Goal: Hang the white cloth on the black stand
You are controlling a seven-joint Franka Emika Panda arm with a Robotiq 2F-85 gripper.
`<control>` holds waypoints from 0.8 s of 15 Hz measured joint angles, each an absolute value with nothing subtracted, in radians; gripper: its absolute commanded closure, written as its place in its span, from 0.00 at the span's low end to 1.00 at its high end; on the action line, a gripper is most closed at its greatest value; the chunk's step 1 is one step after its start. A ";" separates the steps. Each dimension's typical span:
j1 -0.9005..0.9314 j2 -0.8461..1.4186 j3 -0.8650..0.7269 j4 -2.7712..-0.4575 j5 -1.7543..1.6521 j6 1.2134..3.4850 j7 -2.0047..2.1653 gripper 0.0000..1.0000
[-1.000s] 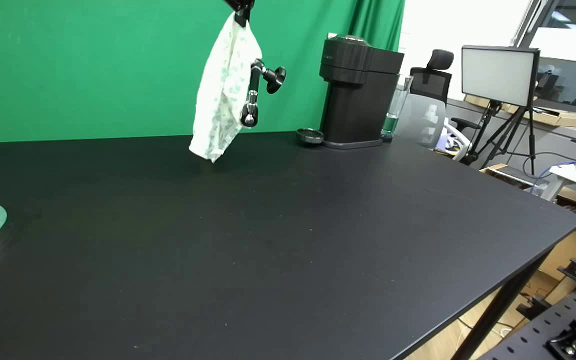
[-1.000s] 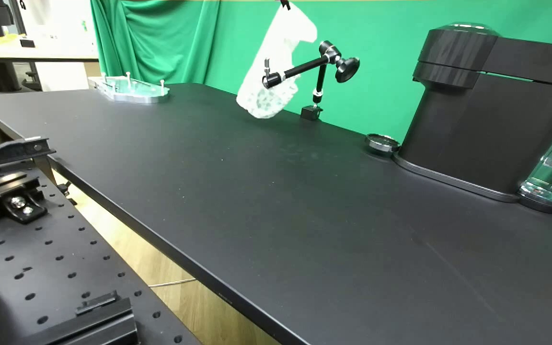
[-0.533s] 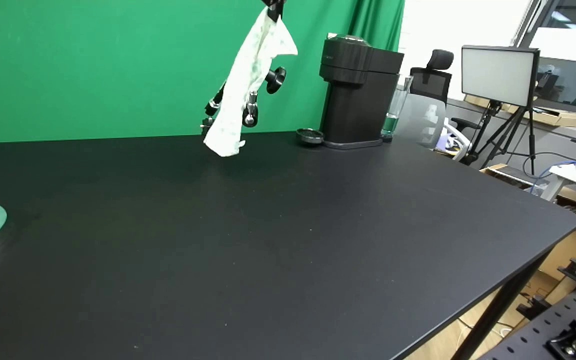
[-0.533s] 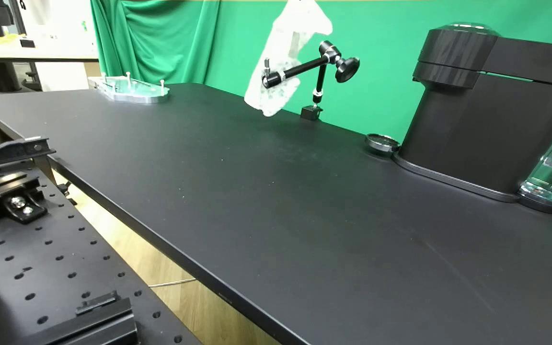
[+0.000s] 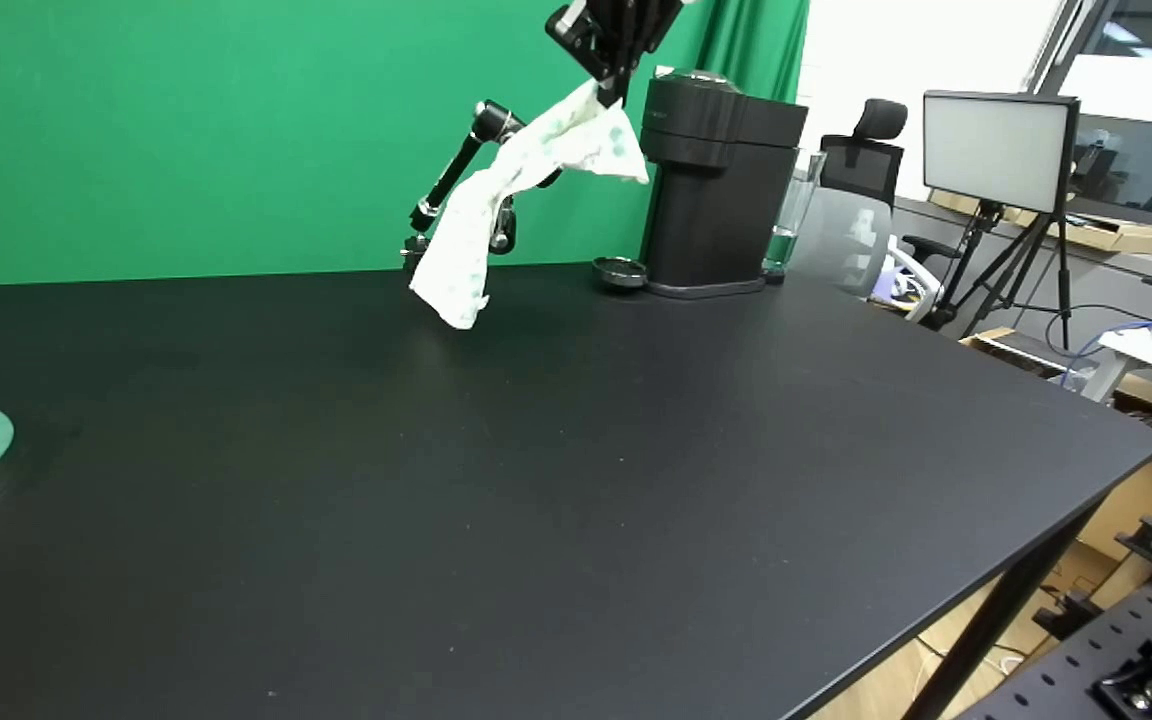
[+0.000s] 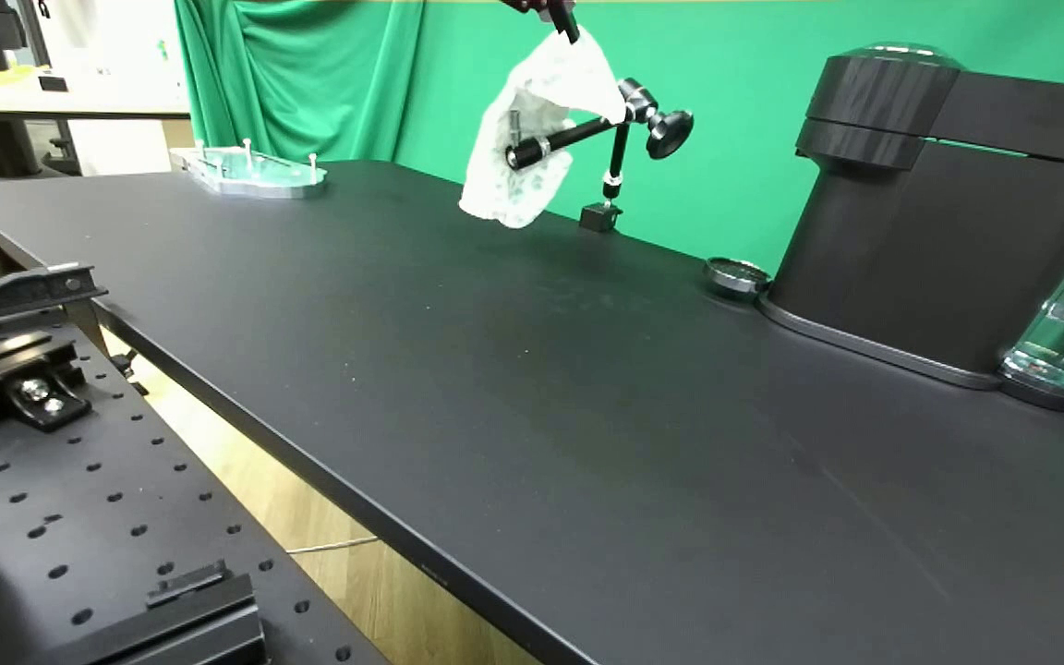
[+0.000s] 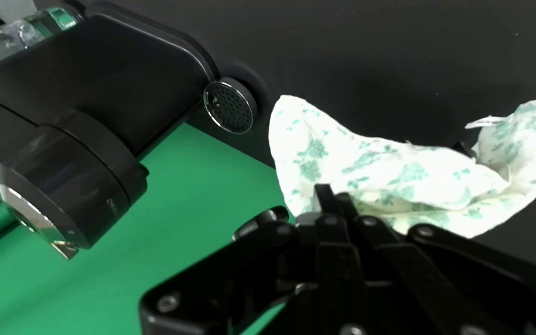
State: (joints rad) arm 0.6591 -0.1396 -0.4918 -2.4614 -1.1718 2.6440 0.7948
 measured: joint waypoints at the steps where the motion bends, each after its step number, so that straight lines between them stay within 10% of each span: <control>1: 0.651 -0.144 -0.497 -2.475 -1.172 2.649 0.805 1.00; 12: 0.621 -0.094 -0.527 -2.499 -1.118 2.814 0.926 1.00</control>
State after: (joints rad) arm 0.6214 -0.0945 -0.5274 -2.4994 -1.1178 2.8138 0.9258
